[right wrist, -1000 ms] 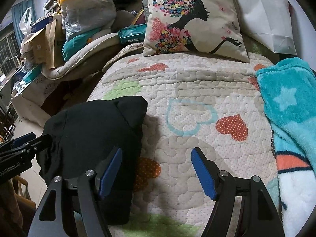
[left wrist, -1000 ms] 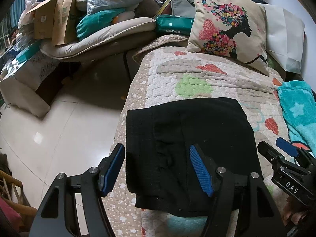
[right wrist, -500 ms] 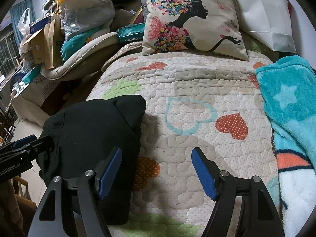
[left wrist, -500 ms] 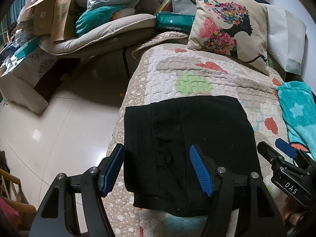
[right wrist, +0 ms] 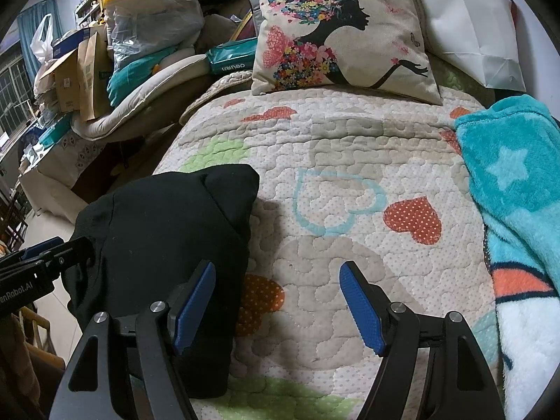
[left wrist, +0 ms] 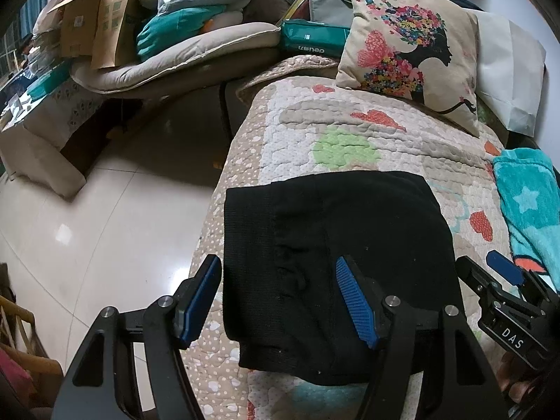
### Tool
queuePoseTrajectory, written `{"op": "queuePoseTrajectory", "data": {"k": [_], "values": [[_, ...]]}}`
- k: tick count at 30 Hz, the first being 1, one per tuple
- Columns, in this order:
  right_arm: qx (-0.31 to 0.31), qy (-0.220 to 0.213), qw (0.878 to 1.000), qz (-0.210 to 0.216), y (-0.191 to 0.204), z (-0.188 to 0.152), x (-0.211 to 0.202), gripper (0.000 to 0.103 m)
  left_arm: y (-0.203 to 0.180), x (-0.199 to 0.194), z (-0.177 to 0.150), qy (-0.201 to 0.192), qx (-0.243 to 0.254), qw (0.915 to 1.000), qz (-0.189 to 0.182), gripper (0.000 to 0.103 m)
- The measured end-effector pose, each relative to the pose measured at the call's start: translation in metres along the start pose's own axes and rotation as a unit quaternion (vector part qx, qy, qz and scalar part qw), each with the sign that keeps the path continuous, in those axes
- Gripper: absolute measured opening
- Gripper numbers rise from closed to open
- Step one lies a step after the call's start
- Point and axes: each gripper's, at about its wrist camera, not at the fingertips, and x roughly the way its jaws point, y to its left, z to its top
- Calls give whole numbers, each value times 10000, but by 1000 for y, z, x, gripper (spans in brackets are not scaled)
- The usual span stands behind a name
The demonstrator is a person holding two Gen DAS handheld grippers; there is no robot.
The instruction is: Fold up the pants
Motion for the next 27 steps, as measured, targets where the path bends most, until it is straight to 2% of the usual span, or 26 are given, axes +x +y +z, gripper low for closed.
{"op": "queuePoseTrajectory", "data": {"k": [9, 14, 19, 23, 27], "values": [[-7, -1, 10000, 9, -2, 1, 0, 79, 9, -3, 7, -42, -142, 9998, -145, 67], [54, -44, 10000, 7, -2, 0, -1, 79, 58, -4, 22, -139, -1039, 9938, -362, 67], [251, -43, 9994, 240, -5, 2, -2, 79, 86, 13, 20, 209, -1653, 9813, -961, 67], [479, 88, 9968, 632, -8, 6, 4, 80, 80, 32, 16, 575, -1691, 9740, -1395, 68], [641, 408, 9934, 865, -9, 14, 26, 80, 68, 62, 8, 1169, -1748, 9623, -1723, 70]]}}
